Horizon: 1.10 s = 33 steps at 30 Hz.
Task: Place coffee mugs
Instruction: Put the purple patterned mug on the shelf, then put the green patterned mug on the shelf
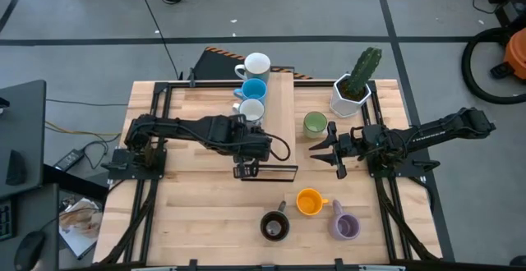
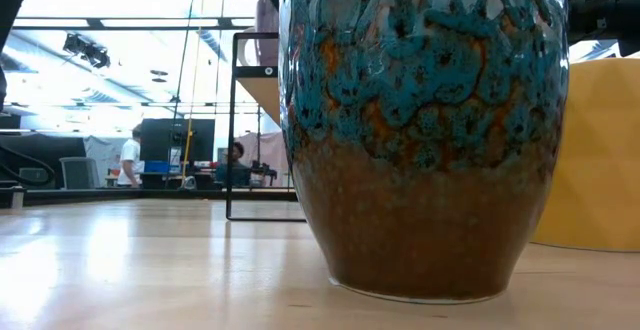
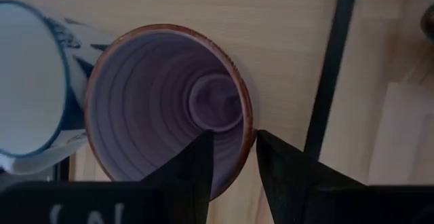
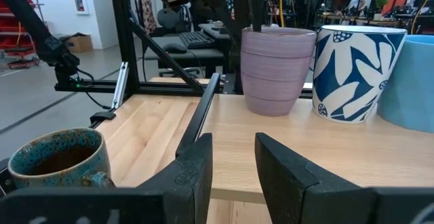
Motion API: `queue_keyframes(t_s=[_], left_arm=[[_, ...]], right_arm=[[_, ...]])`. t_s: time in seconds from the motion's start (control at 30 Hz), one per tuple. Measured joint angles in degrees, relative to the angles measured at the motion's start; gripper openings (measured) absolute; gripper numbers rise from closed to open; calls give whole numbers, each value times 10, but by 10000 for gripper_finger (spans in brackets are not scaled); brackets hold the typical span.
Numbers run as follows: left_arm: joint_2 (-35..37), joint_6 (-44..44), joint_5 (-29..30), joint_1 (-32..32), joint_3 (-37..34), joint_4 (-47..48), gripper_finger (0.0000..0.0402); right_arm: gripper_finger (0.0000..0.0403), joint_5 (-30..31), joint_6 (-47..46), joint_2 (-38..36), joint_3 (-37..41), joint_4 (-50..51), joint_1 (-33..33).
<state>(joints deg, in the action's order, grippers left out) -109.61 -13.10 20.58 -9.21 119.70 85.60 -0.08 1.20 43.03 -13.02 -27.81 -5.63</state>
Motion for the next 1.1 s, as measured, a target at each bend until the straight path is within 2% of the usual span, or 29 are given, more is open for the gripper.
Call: queue_keyframes(t_s=[0.43, 0.7, 1.1], left_arm=[[0, 5, 18, 0, 0, 1, 118], [3, 1, -7, 0, 0, 1, 121], [6, -8, -1, -4, 0, -3, 208]], right_arm=[[117, 0, -1, 0, 0, 0, 0], [117, 0, -1, 0, 0, 1, 0], [117, 0, -1, 0, 0, 6, 0]])
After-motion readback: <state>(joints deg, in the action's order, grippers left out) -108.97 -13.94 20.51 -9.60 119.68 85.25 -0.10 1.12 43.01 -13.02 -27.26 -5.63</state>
